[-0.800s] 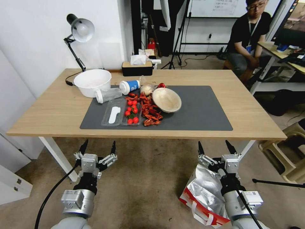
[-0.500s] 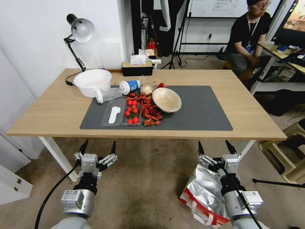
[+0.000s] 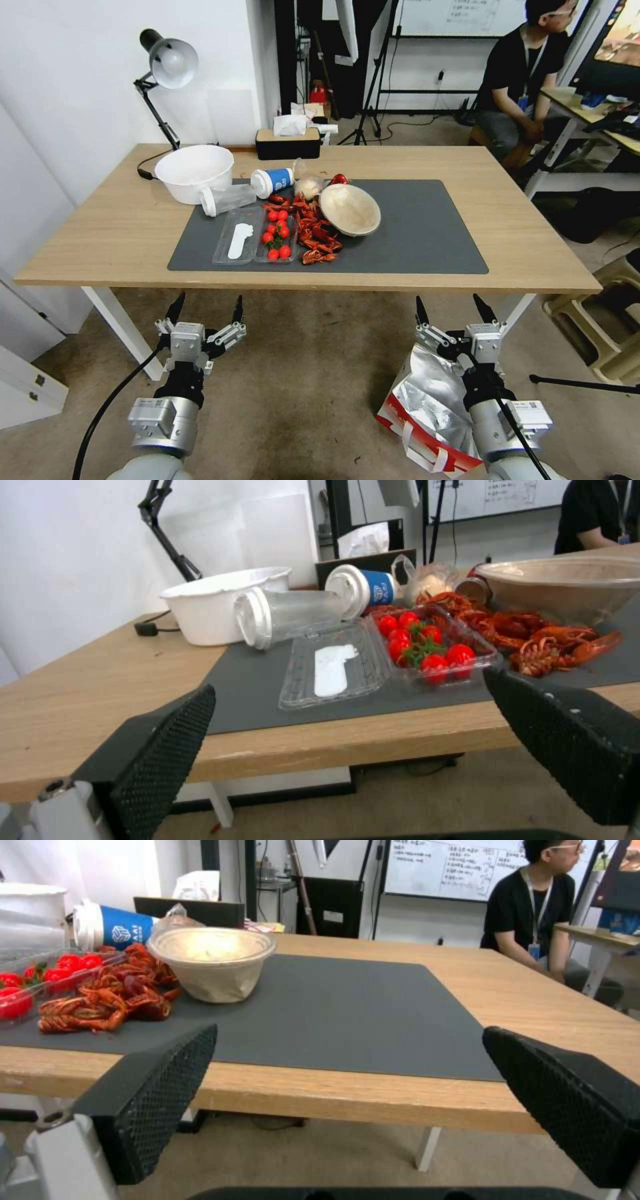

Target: Pick up the food delivery bag from the floor and place it on the table.

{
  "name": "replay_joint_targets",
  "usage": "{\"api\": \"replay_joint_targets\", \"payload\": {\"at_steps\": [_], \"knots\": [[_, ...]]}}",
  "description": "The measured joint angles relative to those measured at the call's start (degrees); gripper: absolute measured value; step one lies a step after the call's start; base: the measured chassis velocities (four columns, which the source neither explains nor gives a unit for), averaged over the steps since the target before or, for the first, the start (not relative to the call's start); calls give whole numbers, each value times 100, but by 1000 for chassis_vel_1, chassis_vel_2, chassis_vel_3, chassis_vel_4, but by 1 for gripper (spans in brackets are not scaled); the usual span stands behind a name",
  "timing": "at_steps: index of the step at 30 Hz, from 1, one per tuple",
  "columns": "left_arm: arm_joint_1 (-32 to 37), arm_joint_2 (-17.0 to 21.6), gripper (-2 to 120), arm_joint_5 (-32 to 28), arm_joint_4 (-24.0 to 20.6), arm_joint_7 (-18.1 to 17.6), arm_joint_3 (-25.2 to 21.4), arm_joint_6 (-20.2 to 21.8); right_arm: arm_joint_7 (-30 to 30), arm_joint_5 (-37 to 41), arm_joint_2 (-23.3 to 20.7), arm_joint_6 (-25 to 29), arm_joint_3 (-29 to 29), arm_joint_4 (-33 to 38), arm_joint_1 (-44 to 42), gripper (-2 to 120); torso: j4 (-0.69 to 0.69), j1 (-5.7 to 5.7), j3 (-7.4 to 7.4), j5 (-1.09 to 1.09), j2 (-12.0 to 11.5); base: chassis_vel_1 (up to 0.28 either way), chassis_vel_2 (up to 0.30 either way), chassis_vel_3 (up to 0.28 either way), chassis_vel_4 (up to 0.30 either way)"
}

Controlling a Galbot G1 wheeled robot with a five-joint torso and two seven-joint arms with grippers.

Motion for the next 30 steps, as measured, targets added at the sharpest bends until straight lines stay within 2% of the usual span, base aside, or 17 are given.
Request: {"api": "replay_joint_targets", "payload": {"at_steps": [2,4,5,6,8,11,14,15,17,30], "knots": [[-13,15,100,-27,-2,-31,16,18,-22,45,17,-92,30,44,-27,100,2,0,0,1,0,0,0,0,0],[-98,120,100,-205,-29,-230,139,176,-116,200,81,-431,164,213,-131,100,2,0,0,0,0,0,0,0,0],[-211,246,100,-417,-71,-467,291,366,-211,356,147,-759,293,376,-231,100,-1,0,0,-1,0,0,0,0,0],[-211,246,100,-417,-71,-467,291,366,-211,356,147,-759,293,376,-231,100,-1,0,0,-1,0,0,0,0,0],[-399,474,100,-800,-140,-895,558,711,-341,552,236,-1101,462,600,-359,100,-3,0,0,-3,0,0,0,0,0],[-549,649,100,-1102,-198,-1232,768,981,-372,592,264,-1151,500,658,-377,100,-1,0,0,0,0,0,0,0,0],[-857,1013,100,-1718,-310,-1924,1198,1536,-381,596,284,-1157,513,677,-380,100,0,0,0,0,0,0,0,0,0],[-857,1013,100,-1718,-310,-1924,1198,1536,-381,596,284,-1157,513,677,-380,100,0,0,0,0,0,0,0,0,0],[-1042,1236,100,-2103,-384,-2325,1448,1787,-384,587,290,-1155,513,685,-381,100,-1,0,0,-1,0,0,0,0,0],[-1091,1336,100,-2289,-466,-2507,1529,1767,-389,552,290,-1132,516,690,-380,100,0,0,0,0,0,0,0,0,0]]}}
